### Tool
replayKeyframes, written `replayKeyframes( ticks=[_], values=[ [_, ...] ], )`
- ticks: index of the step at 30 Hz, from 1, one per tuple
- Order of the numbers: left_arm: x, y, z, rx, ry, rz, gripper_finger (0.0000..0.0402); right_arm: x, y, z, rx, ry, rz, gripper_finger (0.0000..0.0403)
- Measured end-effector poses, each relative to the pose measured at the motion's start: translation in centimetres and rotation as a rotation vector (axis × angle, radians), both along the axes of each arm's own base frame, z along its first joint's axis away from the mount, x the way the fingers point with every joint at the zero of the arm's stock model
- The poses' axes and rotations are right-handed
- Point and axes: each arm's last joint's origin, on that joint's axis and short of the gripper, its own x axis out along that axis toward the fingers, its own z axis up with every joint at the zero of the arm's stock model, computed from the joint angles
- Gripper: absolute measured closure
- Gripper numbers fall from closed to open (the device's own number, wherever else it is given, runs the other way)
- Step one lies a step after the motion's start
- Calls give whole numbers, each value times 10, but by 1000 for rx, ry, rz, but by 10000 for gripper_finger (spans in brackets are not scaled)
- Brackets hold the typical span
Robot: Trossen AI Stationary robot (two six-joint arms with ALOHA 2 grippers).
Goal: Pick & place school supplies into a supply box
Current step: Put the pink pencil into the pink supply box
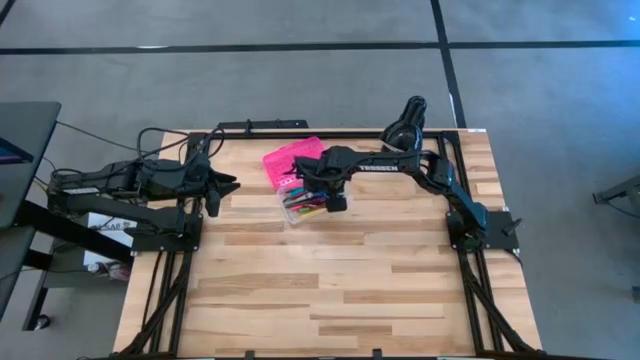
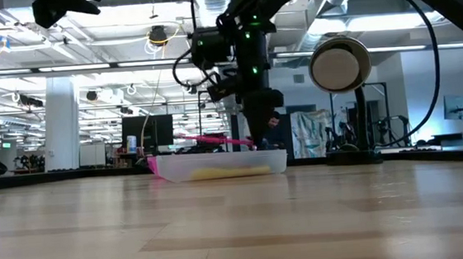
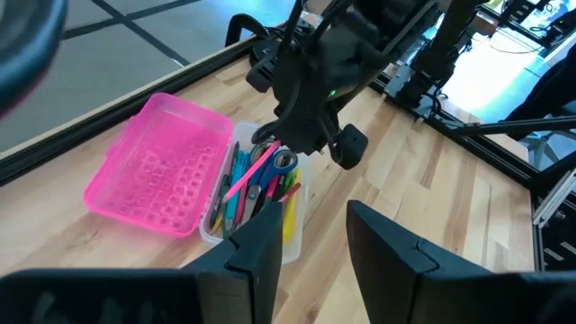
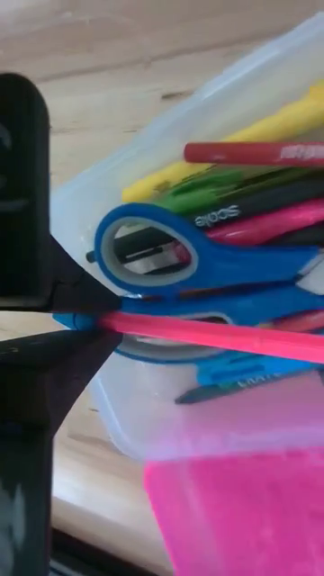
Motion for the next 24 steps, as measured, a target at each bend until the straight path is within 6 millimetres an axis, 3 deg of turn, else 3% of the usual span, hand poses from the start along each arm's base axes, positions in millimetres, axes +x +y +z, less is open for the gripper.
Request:
replayKeyframes(
  ticks=[6,15,24],
  values=[
    [0,0,0,3,2,-2,284,-6,4,-14,1,50,-7,396],
    [0,0,0,13,10,-7,284,-1,12,-14,-26,25,0,394],
    [-1,0,-1,13,21,-7,284,1,20,-14,-22,17,19,328]
  ],
)
